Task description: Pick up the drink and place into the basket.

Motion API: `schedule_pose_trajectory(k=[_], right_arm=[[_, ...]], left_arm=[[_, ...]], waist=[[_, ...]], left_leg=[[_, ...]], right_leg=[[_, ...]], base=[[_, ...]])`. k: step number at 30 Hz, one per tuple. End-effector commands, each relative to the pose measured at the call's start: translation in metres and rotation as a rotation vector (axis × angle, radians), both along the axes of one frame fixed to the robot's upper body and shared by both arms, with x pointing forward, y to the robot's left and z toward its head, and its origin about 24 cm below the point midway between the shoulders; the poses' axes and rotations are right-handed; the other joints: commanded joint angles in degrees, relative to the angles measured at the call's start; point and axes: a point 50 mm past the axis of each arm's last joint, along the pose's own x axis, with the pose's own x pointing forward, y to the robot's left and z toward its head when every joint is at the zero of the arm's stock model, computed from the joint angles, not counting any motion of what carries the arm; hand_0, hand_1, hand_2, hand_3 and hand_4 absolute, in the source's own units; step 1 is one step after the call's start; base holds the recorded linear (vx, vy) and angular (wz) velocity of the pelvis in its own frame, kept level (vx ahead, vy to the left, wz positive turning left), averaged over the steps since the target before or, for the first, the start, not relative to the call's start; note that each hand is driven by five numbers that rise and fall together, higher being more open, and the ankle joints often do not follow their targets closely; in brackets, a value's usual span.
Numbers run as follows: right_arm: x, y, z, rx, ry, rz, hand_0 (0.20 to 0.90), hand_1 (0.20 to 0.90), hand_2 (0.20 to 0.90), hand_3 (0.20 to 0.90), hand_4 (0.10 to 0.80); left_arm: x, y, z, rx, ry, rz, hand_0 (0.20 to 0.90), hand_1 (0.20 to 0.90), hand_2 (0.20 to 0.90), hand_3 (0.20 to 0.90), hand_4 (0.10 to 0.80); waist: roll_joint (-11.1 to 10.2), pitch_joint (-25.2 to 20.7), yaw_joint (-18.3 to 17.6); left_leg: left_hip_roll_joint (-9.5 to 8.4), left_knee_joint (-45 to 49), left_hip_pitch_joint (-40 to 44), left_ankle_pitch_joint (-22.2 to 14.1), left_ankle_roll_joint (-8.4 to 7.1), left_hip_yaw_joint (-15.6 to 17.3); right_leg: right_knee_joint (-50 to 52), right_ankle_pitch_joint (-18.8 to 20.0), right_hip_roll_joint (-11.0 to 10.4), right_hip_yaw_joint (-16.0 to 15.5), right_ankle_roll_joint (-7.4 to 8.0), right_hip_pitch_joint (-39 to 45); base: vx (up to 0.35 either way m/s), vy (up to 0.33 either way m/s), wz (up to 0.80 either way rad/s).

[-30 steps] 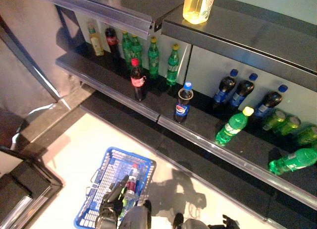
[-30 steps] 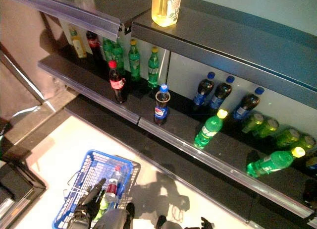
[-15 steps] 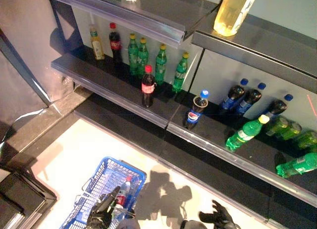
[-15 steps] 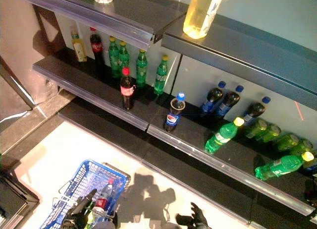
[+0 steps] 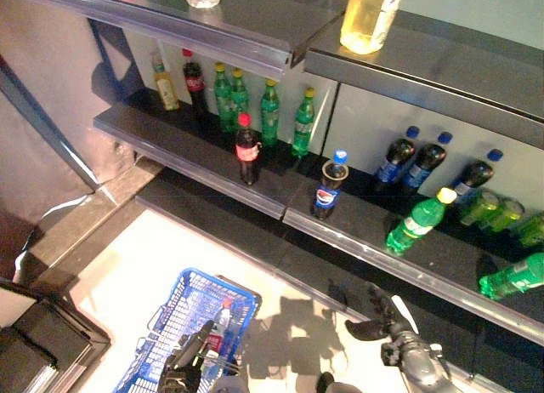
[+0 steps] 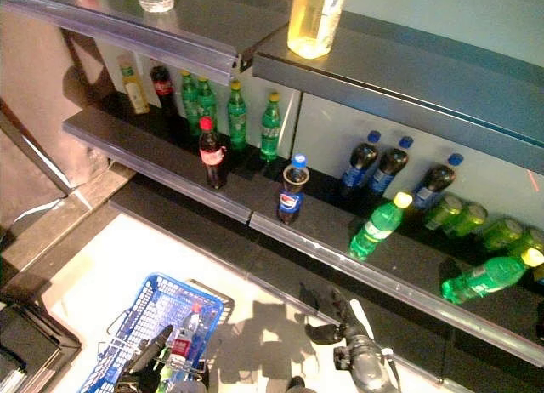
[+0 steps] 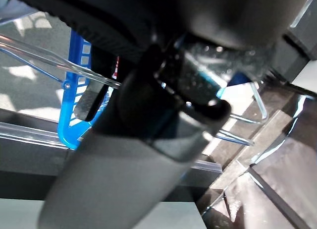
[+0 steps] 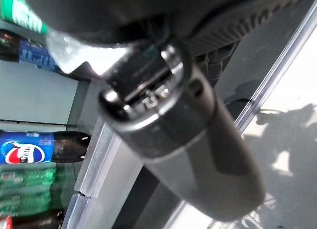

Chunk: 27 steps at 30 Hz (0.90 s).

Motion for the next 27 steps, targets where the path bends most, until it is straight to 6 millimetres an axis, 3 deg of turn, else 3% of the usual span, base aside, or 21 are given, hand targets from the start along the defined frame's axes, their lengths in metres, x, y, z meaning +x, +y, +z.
schedule_pose_trajectory(k=[1,2,5,8,9,15,19,27], right_arm=[[0.031,0.029,0.046,0.092,-0.243,0.234,0.900,0.900,0.900,0.900,0.800],[0.037,0.032,0.063,0.145,-0.297,0.292,0.900,0.900,0.900,0.900,0.800],[0.042,0.035,0.087,0.202,-0.393,0.364,0.900,0.900,0.900,0.900,0.800],[0.047,0.031,0.132,0.258,-0.597,0.440,0.900,0.900,0.900,0.900,0.800],[0.047,0.030,0.134,0.257,-0.610,0.442,0.900,0.900,0.900,0.900,0.800],[0.050,0.011,0.187,0.269,-0.980,0.228,0.900,0.900,0.900,0.900,0.800],[0.045,0.002,0.196,0.211,-1.102,0.082,0.900,0.900,0.900,0.900,0.800],[0.041,-0.010,0.191,0.160,-1.139,-0.144,0.900,0.900,0.900,0.900,0.800]], left_arm=[[0.041,0.020,0.035,0.119,-0.262,-0.062,0.300,0.300,0.300,0.200,0.100],[0.041,0.022,0.035,0.118,-0.257,-0.051,0.300,0.300,0.300,0.200,0.100],[0.040,0.025,0.034,0.130,-0.243,-0.058,0.300,0.300,0.300,0.200,0.100],[0.034,0.028,0.030,0.135,-0.223,-0.055,0.300,0.300,0.300,0.200,0.100],[0.033,0.027,0.029,0.135,-0.223,-0.055,0.300,0.300,0.300,0.200,0.100],[0.024,0.021,0.022,0.113,-0.207,-0.023,0.300,0.300,0.300,0.200,0.100],[0.021,0.017,0.020,0.105,-0.199,-0.010,0.300,0.300,0.300,0.200,0.100],[0.012,0.013,0.016,0.102,-0.164,-0.012,0.300,0.300,0.300,0.200,0.100]], waist=[[-0.5,-3.9,0.9],[-0.7,-4.3,0.6],[-0.9,-4.6,0.2],[-0.8,-5.1,-0.9],[-0.7,-5.1,-0.9],[0.3,-6.2,-2.4],[0.8,-6.3,-2.9],[1.5,-5.6,-2.9]], left_leg=[[0.76,2.3,0.0,-2.5,0.17,-0.5],[1.08,1.8,0.2,-2.2,-0.06,-0.2],[1.38,1.5,0.5,-2.1,-0.19,0.1],[1.66,1.5,0.7,-2.3,-0.11,0.9],[1.67,1.5,0.7,-2.4,-0.10,0.9],[1.51,1.6,1.1,-3.2,0.28,1.7],[1.30,2.3,0.9,-3.8,0.50,2.1],[0.73,4.4,0.5,-5.0,1.04,2.3]], right_leg=[[3.1,-0.3,-2.4,0.3,0.93,-1.5],[3.2,-0.4,-2.2,0.3,0.90,-1.5],[3.8,-0.9,-1.8,0.5,0.79,-1.8],[4.5,-1.5,-1.3,1.1,0.58,-2.4],[4.5,-1.5,-1.3,1.2,0.58,-2.4],[4.9,-2.3,-0.9,2.4,0.41,-2.8],[5.4,-2.7,-0.9,2.8,0.37,-3.2],[7.4,-3.5,-1.4,2.2,0.12,-3.8]], base=[[-0.078,-0.039,-0.05],[-0.061,-0.035,-0.03],[-0.068,-0.047,-0.04],[-0.080,-0.017,-0.05],[-0.054,0.015,-0.06],[-0.030,0.039,-0.12],[0.001,0.044,-0.06],[0.023,0.037,-0.08]])
